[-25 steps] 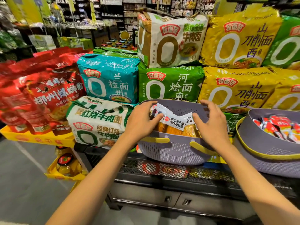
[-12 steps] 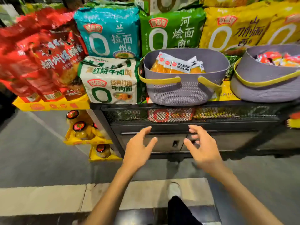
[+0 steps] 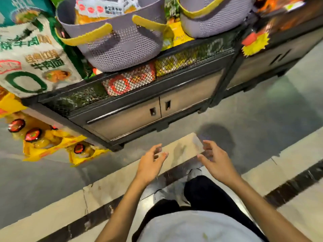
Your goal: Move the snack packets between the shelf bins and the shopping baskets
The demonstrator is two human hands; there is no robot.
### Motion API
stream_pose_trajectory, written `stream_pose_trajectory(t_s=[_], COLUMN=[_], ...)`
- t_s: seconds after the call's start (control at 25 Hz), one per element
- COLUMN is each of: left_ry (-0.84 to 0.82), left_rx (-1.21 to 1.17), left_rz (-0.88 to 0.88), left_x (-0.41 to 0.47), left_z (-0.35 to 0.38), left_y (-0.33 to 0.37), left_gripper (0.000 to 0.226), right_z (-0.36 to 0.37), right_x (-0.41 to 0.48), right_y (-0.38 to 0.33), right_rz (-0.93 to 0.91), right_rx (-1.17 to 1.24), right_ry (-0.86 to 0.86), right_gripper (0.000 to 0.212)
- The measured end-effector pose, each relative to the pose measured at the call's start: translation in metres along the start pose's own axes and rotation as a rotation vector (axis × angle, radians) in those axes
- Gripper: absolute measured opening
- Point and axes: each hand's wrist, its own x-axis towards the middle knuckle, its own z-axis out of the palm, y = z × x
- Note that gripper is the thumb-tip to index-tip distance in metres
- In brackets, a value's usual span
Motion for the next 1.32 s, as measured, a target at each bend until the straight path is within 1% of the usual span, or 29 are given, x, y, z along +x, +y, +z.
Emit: stream_pose_trajectory(t_s=[0.16, 0.32, 0.44, 0.64, 0.8, 0.88, 1.0, 1.08, 1.2, 1.32], left_ry=[-0.123, -0.309, -0.445, -0.607, -0.726, -0.756, -0.804, -0.881, -1.018, -1.156], left_rx=[0.102, 0.187, 0.242, 0.429, 0.514, 0.541, 0.623, 0.670, 0.795, 0.881], left_rz=[0.080, 0.212, 0.282, 0.260, 0.217, 0.209, 0.247, 0.298, 0.463, 0.602], left_x=[0.024, 0.046, 0.053, 0.074, 0.107, 0.135, 0.166, 0.173, 0.180, 0.167], left_z=[0.059, 0.153, 0.211, 0.288, 0.342, 0.383, 0.454, 0.499, 0.594, 0.684], left_y=[0.047, 0.111, 0.145, 0.176, 0.204, 0.230, 0.282, 0.321, 0.382, 0.430], left_gripper=[0.040, 0.040, 0.038, 0.042, 0.045, 0.045, 0.042, 0.042, 0.044, 0.043], right_z=[-0.040, -0.093, -0.129, -0.186, -0.233, -0.267, -0.325, -0.352, -0.395, -0.425], right_x=[-0.017, -0.033, -0.045, -0.057, -0.035, -0.016, 0.006, 0.011, 0.010, -0.004], right_y=[0.046, 0.107, 0.144, 0.198, 0.245, 0.271, 0.307, 0.322, 0.351, 0.382], right_rz=[0.156, 0.329, 0.437, 0.618, 0.726, 0.761, 0.843, 0.880, 0.962, 1.037], right_rx=[0.093, 0.175, 0.232, 0.334, 0.409, 0.441, 0.505, 0.550, 0.611, 0.675], right_ry=[0.144, 0.297, 0.398, 0.554, 0.639, 0.685, 0.760, 0.805, 0.909, 1.002], right_gripper=[0.048, 0.049, 0.049, 0.049, 0.050, 0.050, 0.050, 0.049, 0.048, 0.045])
